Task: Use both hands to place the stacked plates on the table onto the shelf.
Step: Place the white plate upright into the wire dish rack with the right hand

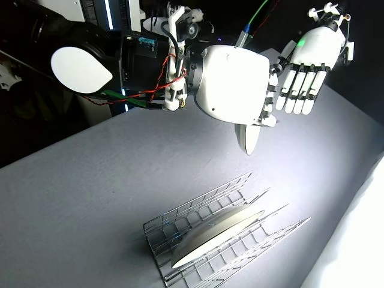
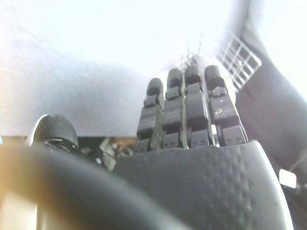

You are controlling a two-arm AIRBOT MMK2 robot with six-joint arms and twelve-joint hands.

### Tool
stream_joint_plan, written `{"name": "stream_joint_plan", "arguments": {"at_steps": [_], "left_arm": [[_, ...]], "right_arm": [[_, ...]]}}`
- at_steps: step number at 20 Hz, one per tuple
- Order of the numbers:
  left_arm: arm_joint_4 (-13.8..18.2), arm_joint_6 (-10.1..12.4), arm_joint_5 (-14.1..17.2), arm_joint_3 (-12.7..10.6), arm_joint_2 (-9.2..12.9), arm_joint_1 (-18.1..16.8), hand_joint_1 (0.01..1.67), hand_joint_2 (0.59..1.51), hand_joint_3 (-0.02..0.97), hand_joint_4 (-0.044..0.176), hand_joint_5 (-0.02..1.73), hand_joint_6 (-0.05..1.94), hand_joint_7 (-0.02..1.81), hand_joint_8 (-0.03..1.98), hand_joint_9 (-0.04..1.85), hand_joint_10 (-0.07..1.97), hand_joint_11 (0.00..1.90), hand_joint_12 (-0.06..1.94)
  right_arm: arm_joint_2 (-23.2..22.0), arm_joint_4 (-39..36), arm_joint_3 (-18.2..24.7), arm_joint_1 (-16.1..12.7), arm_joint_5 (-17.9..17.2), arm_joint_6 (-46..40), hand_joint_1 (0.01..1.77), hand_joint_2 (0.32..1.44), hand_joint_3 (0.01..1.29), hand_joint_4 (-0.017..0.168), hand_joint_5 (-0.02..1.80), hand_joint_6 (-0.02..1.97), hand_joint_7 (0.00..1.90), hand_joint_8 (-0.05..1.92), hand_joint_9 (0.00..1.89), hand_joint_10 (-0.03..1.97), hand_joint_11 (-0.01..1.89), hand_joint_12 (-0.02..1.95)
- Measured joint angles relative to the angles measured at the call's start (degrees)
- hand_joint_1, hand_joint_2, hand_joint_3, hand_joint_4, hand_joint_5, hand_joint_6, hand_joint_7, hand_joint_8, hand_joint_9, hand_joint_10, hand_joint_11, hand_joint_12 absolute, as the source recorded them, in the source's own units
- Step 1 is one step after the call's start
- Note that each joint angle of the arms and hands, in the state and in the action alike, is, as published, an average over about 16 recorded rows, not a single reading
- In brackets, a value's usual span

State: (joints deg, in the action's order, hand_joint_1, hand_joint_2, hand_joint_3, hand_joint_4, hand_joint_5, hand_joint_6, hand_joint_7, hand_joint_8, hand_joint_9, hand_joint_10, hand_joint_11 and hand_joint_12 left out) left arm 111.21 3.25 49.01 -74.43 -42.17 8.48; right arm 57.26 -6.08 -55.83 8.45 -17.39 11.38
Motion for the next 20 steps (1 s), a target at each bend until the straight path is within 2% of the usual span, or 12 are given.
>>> {"name": "stream_joint_plan", "arguments": {"at_steps": [12, 20], "left_arm": [[3.8, 2.1, -0.3, -0.4, 0.1, -1.2, 0.01, 1.203, -0.001, 0.005, 0.14, 0.01, 0.18, 0.0, 0.15, 0.01, 0.02, 0.27], [5.0, 3.5, 0.2, -0.5, 0.2, -2.5, 0.01, 1.203, -0.001, 0.005, 0.14, 0.01, 0.18, 0.0, 0.15, 0.01, 0.02, 0.26]], "right_arm": [[-4.8, 15.6, 0.1, -2.2, 2.6, -0.7, 1.38, 1.05, 0.01, -0.008, 0.86, 1.08, 0.99, 0.87, 0.92, 1.22, 0.64, 1.46], [-8.2, 20.9, 0.0, -2.0, 2.6, -0.7, 1.38, 1.05, 0.01, -0.008, 0.86, 1.06, 0.99, 0.87, 0.93, 1.21, 0.64, 1.46]]}}
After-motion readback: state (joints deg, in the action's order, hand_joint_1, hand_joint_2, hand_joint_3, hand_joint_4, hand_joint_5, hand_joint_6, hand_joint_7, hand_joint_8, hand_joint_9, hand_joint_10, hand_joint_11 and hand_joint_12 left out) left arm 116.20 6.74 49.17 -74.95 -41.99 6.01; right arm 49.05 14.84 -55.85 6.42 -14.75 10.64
